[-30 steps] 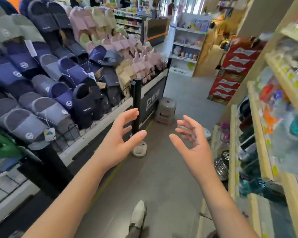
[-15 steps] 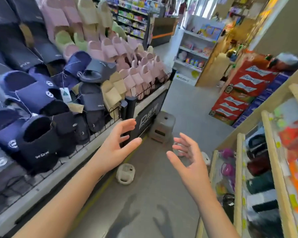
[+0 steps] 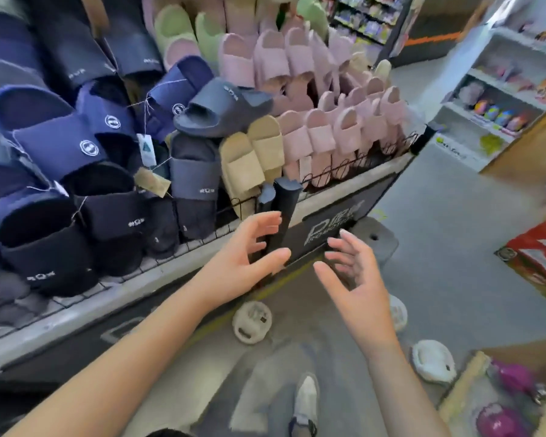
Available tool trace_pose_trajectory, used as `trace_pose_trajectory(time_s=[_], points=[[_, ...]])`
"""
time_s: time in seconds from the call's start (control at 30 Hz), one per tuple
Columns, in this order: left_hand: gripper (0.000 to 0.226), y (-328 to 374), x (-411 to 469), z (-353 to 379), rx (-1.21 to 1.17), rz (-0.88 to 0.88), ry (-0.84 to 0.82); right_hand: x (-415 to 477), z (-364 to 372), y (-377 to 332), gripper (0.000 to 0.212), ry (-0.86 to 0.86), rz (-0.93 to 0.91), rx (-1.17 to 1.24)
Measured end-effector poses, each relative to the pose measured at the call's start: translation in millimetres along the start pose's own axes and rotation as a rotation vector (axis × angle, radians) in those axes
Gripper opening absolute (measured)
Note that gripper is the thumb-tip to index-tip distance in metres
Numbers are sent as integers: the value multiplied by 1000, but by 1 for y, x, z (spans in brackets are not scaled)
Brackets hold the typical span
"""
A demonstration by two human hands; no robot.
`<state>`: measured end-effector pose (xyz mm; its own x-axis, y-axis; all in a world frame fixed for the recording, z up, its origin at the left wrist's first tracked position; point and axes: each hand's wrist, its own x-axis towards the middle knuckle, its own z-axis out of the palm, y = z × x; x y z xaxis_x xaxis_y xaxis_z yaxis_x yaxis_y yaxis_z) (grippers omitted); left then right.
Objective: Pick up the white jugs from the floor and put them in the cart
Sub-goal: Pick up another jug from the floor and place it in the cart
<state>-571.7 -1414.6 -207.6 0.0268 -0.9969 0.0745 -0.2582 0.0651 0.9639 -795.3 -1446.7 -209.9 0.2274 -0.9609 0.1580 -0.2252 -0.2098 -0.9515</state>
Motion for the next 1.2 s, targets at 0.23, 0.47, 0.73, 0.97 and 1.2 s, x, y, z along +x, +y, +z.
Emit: trace_pose_trajectory(time_s=[0.23, 0.47, 0.73, 0.97, 1.2], points=[[69, -61, 28, 52, -146, -263, 366, 104, -10, 78, 59, -311, 38, 30], [86, -181, 24, 105, -299, -595, 653, 136, 17, 201, 61, -493, 194, -17], [57, -413, 29, 165, -296, -818, 786, 148, 106, 421, 60, -667, 289, -155], [90, -566, 32, 206, -363, -1009, 823, 136, 178, 593, 61, -762, 407, -255], [91, -690, 35, 234, -462, -1214, 833, 130, 235, 734, 68, -847, 478, -355]])
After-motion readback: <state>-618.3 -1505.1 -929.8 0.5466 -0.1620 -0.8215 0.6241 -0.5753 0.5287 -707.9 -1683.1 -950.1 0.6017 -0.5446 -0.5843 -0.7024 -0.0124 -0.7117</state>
